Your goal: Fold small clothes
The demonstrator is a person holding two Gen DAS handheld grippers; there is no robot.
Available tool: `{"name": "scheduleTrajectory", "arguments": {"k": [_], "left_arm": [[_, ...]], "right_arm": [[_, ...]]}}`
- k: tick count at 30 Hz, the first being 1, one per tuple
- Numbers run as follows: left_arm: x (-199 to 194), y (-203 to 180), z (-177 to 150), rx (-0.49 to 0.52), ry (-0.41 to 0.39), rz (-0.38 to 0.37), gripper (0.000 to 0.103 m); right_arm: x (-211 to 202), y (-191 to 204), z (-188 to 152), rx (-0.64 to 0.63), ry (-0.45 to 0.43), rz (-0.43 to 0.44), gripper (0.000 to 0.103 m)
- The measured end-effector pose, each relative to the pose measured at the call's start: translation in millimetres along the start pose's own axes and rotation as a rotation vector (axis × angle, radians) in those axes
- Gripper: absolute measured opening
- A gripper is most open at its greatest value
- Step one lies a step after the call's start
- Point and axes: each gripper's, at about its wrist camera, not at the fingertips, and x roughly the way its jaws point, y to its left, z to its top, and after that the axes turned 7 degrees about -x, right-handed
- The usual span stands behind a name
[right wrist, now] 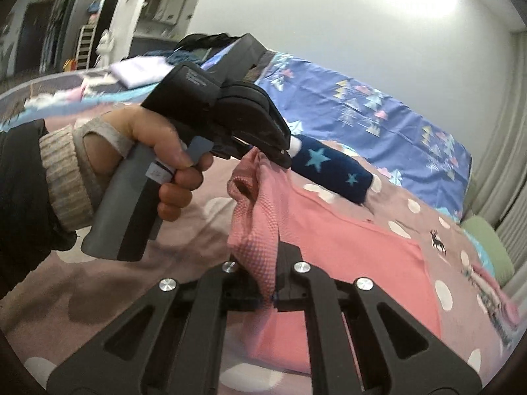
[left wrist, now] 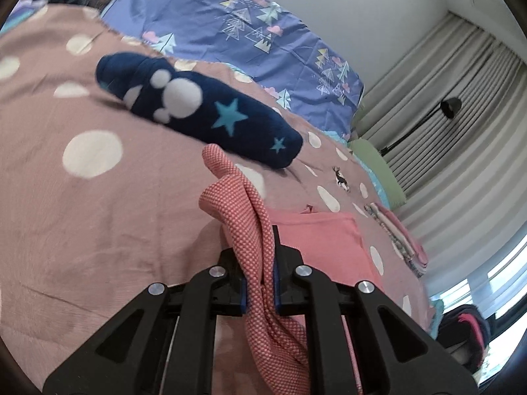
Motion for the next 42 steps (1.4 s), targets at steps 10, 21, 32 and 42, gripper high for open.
{"name": "scheduleTrajectory", "arguments": {"k": [10,21,32,42], "left_arm": [[16,-75,-7,0.096,-0.006,0.073,0.010],[70,-153,-26,0.218,0.063,0.112,0.010],[139,-199,-48,0.311,0.171,0.159,0.010],[187,-229,-72,0.431,0.212,0.283,0.009]], "right_arm": [[-22,-60,-26,0.167,-0.014,0.010,0.004],[-34,-136,-76,0.368,0.013,0.012,0.004],[-34,-183,-124,0.539,0.044,0.013,0.004],[-26,-207,-161,0.667,0.083,0.042,0.004]]}}
